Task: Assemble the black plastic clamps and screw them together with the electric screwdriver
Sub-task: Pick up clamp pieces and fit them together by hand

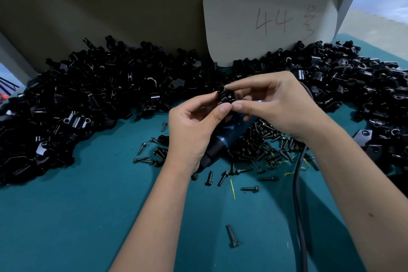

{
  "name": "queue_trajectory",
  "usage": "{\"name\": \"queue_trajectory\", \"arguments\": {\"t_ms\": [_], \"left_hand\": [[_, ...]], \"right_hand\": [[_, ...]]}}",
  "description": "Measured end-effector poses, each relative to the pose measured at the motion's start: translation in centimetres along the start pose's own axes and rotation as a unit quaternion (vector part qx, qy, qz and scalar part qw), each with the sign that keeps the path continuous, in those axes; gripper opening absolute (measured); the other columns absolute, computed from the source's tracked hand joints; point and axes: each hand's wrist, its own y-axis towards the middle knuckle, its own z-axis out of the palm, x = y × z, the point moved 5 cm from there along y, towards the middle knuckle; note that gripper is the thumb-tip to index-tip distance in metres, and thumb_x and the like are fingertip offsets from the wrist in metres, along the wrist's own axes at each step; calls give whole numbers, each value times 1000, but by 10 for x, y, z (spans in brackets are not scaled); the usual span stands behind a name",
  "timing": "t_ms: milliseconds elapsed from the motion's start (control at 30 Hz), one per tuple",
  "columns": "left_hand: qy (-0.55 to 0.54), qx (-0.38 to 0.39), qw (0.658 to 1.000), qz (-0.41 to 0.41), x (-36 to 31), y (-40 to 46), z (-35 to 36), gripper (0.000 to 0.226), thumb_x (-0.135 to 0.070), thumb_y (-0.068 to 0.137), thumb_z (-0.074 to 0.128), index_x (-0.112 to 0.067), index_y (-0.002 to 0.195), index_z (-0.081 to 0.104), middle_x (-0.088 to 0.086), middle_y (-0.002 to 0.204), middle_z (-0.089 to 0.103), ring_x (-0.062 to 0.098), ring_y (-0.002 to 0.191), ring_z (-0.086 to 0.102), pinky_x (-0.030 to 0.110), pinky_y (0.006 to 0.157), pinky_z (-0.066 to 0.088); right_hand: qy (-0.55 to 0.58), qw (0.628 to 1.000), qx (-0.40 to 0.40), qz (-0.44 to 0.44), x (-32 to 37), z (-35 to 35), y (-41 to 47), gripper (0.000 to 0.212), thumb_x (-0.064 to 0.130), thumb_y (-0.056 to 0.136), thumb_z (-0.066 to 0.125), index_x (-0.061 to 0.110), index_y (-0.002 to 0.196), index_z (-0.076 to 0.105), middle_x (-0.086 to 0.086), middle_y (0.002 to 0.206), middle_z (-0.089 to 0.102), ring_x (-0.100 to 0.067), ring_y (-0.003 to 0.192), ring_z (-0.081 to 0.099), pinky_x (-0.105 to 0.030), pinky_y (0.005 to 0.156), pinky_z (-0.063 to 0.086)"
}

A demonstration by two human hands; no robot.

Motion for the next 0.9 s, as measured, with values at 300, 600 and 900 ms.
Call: {"name": "queue_trajectory", "arguments": {"t_ms": [300,600,900], "left_hand": [[-27,-33,998,-35,4,-1,-3,17,-3,85,81,-17,95,81,10,93,79,24,84,75,33,77,62],[-52,-175,981,-63,8,8,-38,11,-11,87,82,-9,98,78,8,93,77,21,75,75,38,78,58],[-58,-172,980,-85,9,4,-34,7,-14,90,80,-10,96,79,5,89,77,20,74,75,50,90,51]], "right_hand": [[-168,985,1,37,17,-7,0,27,22,82,88,25,107,79,-2,89,75,-22,73,75,-35,59,64],[-414,851,317,54,26,78,-33,31,21,86,84,37,112,78,15,102,76,1,82,69,-22,78,58],[-467,831,296,61,17,88,-45,22,17,90,78,27,104,65,6,89,69,-19,83,66,-41,79,58]]}}
